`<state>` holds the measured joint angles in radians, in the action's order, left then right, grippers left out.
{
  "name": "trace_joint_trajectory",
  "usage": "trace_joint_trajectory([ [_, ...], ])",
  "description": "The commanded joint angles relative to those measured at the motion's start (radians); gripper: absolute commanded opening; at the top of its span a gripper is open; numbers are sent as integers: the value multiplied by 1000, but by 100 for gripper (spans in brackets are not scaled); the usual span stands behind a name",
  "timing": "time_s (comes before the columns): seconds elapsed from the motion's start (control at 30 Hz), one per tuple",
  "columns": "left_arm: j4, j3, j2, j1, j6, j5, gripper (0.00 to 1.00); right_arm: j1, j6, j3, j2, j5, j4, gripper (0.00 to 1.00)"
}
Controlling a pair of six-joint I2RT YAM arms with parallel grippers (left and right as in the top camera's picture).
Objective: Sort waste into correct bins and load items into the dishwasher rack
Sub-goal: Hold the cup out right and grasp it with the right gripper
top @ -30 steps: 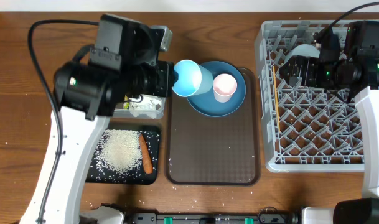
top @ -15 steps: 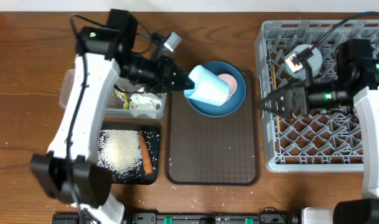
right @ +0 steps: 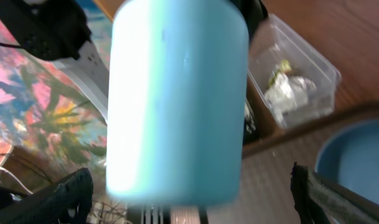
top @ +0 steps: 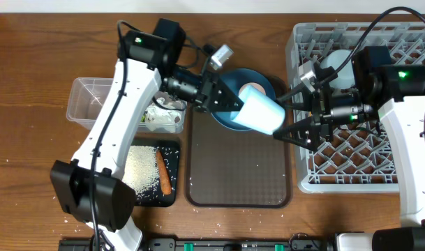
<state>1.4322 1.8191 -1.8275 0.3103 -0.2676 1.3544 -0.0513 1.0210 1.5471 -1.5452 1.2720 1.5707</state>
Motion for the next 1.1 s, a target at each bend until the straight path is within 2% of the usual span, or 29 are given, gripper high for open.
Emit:
trace_joint_trajectory([
  [0.0, 2, 10, 11, 8, -32, 30, 6, -26, 35, 0, -2, 98, -9, 98],
  [0.4, 2, 10, 11, 8, -47, 21, 6, -53, 35, -1, -2, 102, -27, 67],
  [0.5, 2, 10, 11, 8, -47, 21, 6, -53, 34, 0, -2, 97, -26, 62],
  [0.63, -2, 10, 11, 8, -50, 22, 6, -53, 34, -1, -2, 85, -25, 61],
  [0.83, -2, 10, 11, 8, -54, 22, 6, -53, 31, -1, -2, 56, -6, 69],
  [1.07, -5, 10, 11, 8, -54, 22, 6, -53, 31, -1, -2, 40, -2, 71],
])
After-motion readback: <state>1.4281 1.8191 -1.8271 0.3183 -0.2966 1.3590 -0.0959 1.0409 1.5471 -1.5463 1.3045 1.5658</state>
